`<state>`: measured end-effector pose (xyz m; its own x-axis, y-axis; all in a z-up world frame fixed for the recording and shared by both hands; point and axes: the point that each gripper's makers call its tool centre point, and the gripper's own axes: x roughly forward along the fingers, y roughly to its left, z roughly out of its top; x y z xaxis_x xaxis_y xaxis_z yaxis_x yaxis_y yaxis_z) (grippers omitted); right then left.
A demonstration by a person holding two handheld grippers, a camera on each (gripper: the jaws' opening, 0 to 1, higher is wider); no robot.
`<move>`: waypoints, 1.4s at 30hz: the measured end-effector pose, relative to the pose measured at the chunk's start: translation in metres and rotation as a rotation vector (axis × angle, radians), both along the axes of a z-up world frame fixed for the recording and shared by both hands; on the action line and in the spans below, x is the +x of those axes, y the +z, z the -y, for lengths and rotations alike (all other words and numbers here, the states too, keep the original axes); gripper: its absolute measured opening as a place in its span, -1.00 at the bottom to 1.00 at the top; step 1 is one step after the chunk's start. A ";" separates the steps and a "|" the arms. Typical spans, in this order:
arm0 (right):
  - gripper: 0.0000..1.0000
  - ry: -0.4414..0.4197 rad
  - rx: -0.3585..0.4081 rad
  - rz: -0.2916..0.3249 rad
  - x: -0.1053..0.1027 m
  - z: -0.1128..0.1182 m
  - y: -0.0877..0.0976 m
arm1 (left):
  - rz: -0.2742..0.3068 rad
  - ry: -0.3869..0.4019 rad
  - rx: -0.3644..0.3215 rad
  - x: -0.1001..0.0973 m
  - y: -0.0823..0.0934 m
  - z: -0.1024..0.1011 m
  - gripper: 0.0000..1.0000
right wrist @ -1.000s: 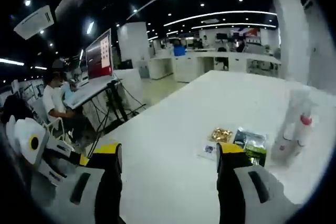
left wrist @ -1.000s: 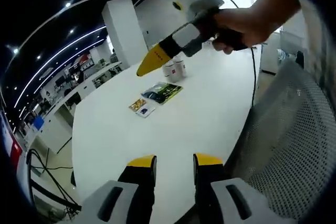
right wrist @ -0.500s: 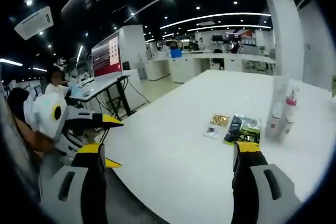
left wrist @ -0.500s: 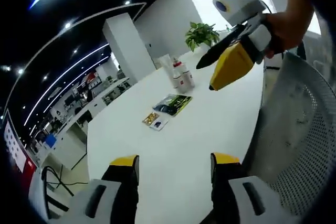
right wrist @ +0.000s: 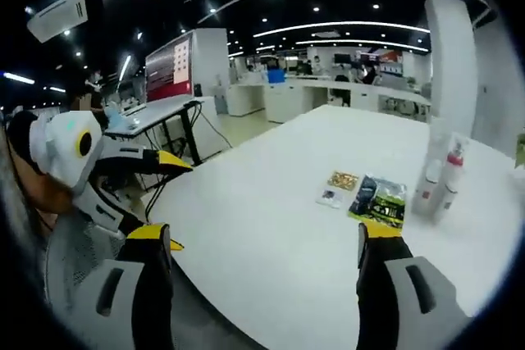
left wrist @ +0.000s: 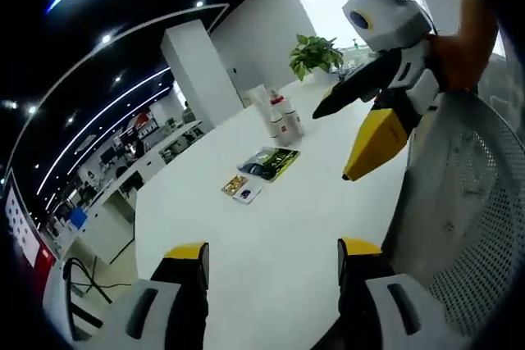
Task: Arrange the skincare products in the storage area until every visible bottle or jar stands upright without overlapping.
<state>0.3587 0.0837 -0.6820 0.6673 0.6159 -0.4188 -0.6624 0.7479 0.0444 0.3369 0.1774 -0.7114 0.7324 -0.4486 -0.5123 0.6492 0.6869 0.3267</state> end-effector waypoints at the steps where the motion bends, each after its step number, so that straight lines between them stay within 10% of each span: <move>1: 0.81 0.009 -0.019 0.009 -0.001 -0.001 -0.001 | 0.002 0.001 0.000 0.000 0.000 0.000 0.30; 20: 0.78 0.004 -0.030 -0.021 -0.002 -0.001 -0.011 | -0.029 0.058 -0.137 0.002 0.007 0.001 0.41; 24: 0.77 -0.074 -0.024 0.009 0.010 0.010 -0.006 | -0.067 0.171 -0.361 0.009 0.026 -0.005 0.44; 27: 0.77 -0.144 0.026 -0.007 0.019 0.023 -0.001 | 0.015 0.207 -0.486 0.018 0.052 -0.015 0.45; 35: 0.77 -0.214 0.132 0.081 0.026 0.049 0.037 | 0.049 0.222 -0.488 0.021 0.063 -0.027 0.55; 42: 0.78 -0.177 0.160 0.099 0.027 0.046 0.037 | -0.014 0.310 -0.433 0.031 0.036 -0.053 0.61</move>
